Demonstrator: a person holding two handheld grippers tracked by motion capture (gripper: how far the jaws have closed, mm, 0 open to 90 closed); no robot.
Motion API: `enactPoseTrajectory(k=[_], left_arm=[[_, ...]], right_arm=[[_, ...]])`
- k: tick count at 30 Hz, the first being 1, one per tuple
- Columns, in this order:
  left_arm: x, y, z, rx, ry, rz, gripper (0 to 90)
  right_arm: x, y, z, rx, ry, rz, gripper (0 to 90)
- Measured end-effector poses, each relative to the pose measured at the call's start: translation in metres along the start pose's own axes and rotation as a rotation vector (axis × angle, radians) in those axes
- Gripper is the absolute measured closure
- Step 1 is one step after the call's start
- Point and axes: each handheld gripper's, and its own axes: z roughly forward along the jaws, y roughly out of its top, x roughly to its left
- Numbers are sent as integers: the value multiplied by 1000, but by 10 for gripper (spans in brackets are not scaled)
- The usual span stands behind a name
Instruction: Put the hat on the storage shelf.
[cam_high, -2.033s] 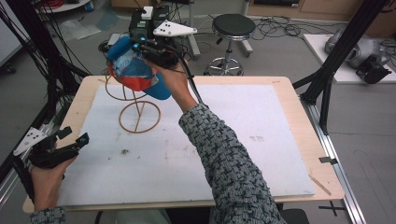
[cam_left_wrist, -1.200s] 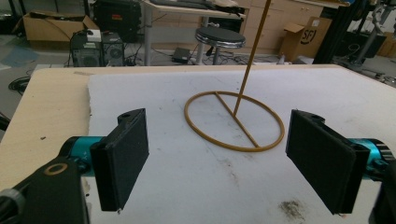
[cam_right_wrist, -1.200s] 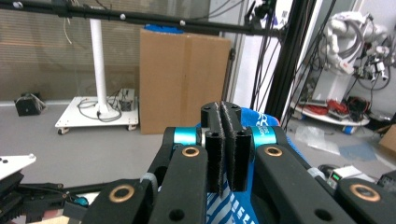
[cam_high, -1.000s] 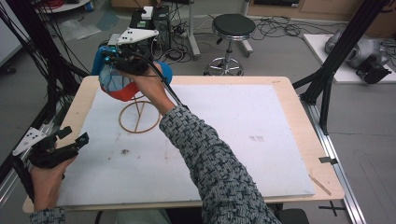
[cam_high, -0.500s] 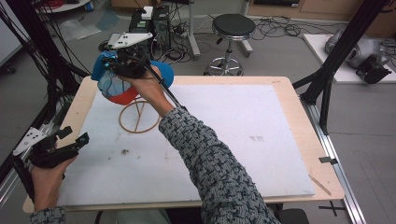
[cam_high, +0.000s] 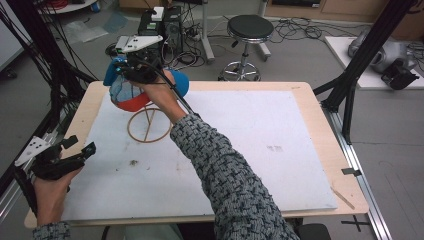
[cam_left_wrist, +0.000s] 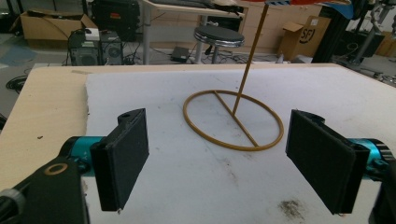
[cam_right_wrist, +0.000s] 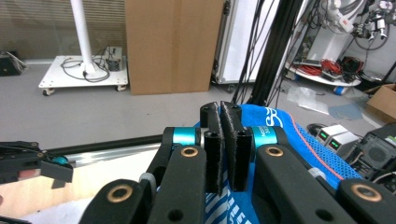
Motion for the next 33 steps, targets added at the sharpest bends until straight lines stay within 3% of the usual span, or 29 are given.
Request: enactPoseTrajectory(k=[20, 33], left_arm=[[0, 0, 0, -1, 1, -3, 215], [0, 0, -1, -1, 1, -2, 215]], right_arm=[[2, -4, 6, 32, -8, 0, 721], [-5, -5, -10, 2, -25, 18, 573]])
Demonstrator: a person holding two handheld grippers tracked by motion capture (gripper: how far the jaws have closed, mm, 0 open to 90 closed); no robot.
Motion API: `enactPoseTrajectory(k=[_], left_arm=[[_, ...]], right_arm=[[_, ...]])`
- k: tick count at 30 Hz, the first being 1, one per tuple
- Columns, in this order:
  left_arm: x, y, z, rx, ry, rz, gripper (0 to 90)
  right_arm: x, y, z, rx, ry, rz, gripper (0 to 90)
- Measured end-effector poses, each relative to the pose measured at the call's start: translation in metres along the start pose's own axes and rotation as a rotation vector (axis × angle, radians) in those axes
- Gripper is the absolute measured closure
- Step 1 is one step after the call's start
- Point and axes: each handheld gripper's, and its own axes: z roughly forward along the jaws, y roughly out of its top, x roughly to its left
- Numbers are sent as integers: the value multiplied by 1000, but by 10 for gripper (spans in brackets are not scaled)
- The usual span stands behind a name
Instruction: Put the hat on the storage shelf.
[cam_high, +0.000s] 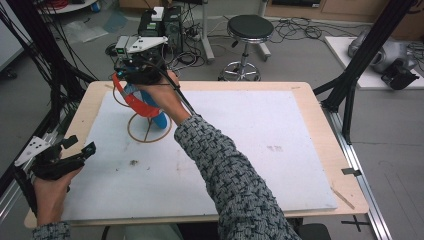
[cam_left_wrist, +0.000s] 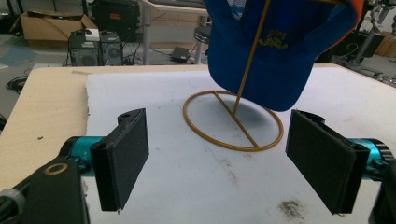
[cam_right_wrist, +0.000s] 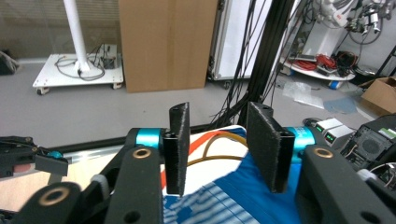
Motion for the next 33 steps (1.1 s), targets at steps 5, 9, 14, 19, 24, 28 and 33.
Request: enactPoseTrajectory(k=[5, 9, 14, 19, 24, 28, 33], left_arm=[[0, 0, 1, 0, 2, 2, 215], [0, -1, 1, 6, 2, 3, 215], [-1, -1, 2, 7, 4, 1, 215], [-2, -2, 3, 12, 2, 4, 215], [-2, -3, 4, 17, 2, 7, 215], [-3, -3, 5, 22, 1, 8, 215], [-3, -4, 5, 25, 1, 8, 215]], right_arm=[[-9, 0, -15, -25, -22, 5, 534], [-21, 2, -32, -46, -42, 23, 509], [-35, 5, -55, -71, -86, 41, 445], [-49, 4, -77, -97, -153, 79, 324], [-62, 0, -101, -135, -194, 105, 279], [-70, -6, -123, -154, -238, 123, 226], [-81, -18, -153, -177, -293, 136, 178]])
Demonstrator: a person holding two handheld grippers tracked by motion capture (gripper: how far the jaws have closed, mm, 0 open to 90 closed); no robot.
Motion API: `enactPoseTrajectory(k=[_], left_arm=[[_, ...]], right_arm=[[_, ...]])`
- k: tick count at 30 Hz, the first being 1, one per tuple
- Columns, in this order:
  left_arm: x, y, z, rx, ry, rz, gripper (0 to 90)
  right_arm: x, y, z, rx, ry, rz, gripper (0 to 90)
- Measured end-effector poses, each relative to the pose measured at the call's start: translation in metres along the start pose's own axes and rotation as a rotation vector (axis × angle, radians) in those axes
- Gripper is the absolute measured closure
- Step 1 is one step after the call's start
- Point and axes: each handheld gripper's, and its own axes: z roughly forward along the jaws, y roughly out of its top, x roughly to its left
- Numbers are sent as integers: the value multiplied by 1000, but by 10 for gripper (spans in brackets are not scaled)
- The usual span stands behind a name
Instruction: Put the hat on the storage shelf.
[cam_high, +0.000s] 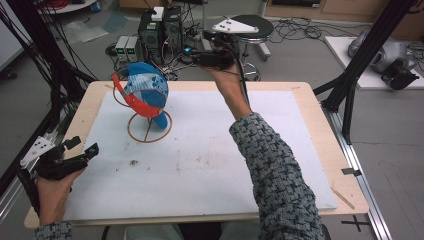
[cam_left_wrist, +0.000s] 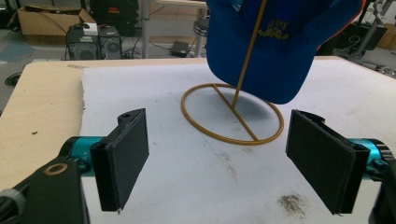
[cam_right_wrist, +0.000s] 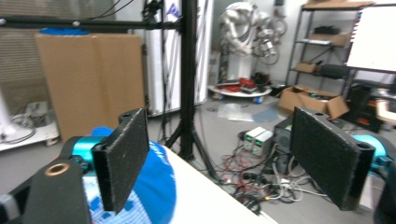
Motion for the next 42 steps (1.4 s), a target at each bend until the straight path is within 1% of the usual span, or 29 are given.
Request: enactPoseTrajectory(k=[2, 3, 5, 6, 8, 9, 10, 11, 12, 14, 17, 18, 19, 21, 24, 25, 30, 34, 37, 40, 42], left_arm=[[0, 0, 0, 0, 1, 1, 215], [0, 0, 0, 3, 0, 3, 215], [-1, 0, 2, 4, -2, 1, 215], [-1, -1, 2, 7, -3, 5, 215], [-2, -1, 3, 8, -3, 4, 215], [-2, -2, 3, 8, -1, 6, 215], [-3, -2, 4, 7, 1, 9, 215], [-3, -2, 4, 7, 2, 12, 215], [-4, -2, 4, 7, 2, 15, 215], [-5, -1, 5, 10, 4, 20, 215], [-7, -2, 7, 15, 4, 25, 214], [-7, -3, 8, 17, 3, 25, 214], [-7, -3, 8, 18, 3, 23, 214], [-9, -4, 10, 23, 0, 23, 214], [-11, -5, 12, 28, -4, 26, 214], [-11, -5, 13, 30, -5, 29, 214], [-12, -6, 13, 30, -6, 27, 214], [-11, -7, 14, 35, -6, 25, 214], [-11, -8, 15, 38, -7, 27, 214], [-12, -7, 15, 40, -8, 30, 214], [-12, -7, 15, 42, -9, 33, 214]], right_arm=[[-8, -3, -10, -14, -19, 8, 146], [-14, -6, -18, -25, -38, 14, 114], [-23, -10, -30, -22, -70, 29, 114], [-28, -12, -37, -28, -82, 40, 115], [-35, -17, -49, -52, -107, 44, 114], [-40, -19, -55, -49, -116, 57, 114], [-45, -22, -62, -36, -129, 74, 114], [-48, -25, -69, -50, -145, 83, 114], [-50, -27, -74, -63, -148, 75, 114], [-56, -32, -88, -48, -160, 78, 114], [-62, -39, -108, -65, -189, 71, 114], [-65, -42, -115, -56, -192, 78, 114], [-66, -44, -120, -57, -197, 76, 114], [-69, -48, -132, -78, -217, 68, 114], [-71, -56, -147, -82, -234, 67, 114], [-73, -61, -154, -81, -243, 64, 114], [-73, -79, -169, -57, -263, 53, 114], [-70, -98, -181, -64, -268, 77, 114], [-67, -112, -189, -63, -277, 85, 114], [-64, -125, -197, -65, -273, 93, 113], [-62, -135, -201, -63, -260, 95, 114]])
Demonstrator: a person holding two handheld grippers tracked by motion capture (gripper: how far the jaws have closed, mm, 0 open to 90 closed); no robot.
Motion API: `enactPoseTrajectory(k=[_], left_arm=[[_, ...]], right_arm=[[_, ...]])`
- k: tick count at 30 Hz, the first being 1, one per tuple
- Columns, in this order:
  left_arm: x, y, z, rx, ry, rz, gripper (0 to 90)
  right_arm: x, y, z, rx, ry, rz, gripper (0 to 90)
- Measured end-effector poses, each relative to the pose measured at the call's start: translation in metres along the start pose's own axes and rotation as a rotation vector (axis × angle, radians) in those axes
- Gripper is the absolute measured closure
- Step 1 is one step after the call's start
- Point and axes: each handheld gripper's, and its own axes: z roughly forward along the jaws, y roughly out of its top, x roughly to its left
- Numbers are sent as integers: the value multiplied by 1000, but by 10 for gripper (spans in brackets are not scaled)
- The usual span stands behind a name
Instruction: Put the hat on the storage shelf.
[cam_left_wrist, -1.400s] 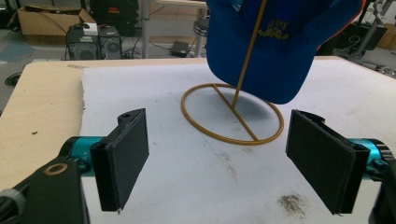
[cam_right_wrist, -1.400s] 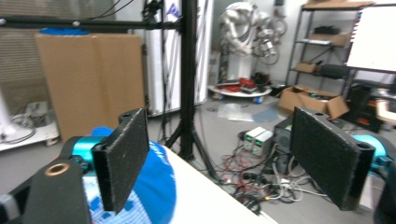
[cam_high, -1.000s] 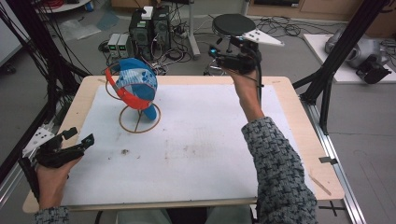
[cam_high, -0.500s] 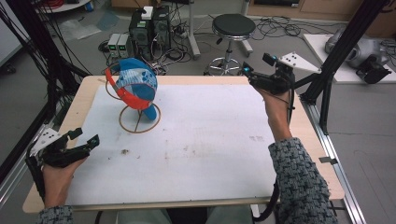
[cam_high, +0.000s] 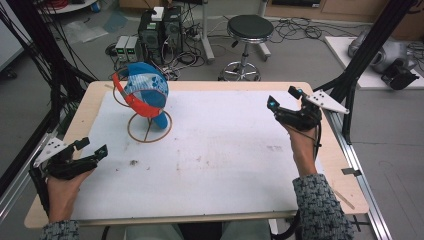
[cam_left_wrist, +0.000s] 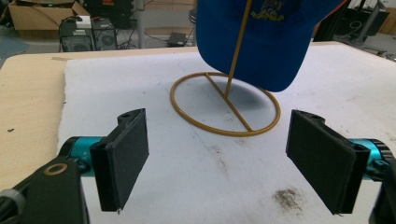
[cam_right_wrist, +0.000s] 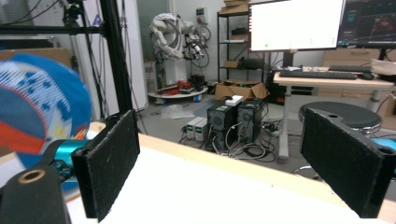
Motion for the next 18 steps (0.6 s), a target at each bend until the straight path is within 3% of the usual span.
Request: enactPoseTrajectory(k=[4, 5, 11, 13, 18], left_arm=[[-1, -1, 2, 5, -2, 2, 214], [-2, -1, 3, 8, -2, 2, 214], [-4, -2, 5, 15, -4, 8, 214], [-4, -2, 5, 18, -3, 13, 214], [-6, -2, 7, 25, -2, 21, 214]], right_arm=[[0, -22, -6, 21, 74, 24, 99], [1, -27, -7, 9, 82, 19, 99], [6, -62, -12, 55, 86, 0, 99], [4, -68, -10, 135, 88, 13, 99], [8, -69, -7, 157, 110, 0, 99]])
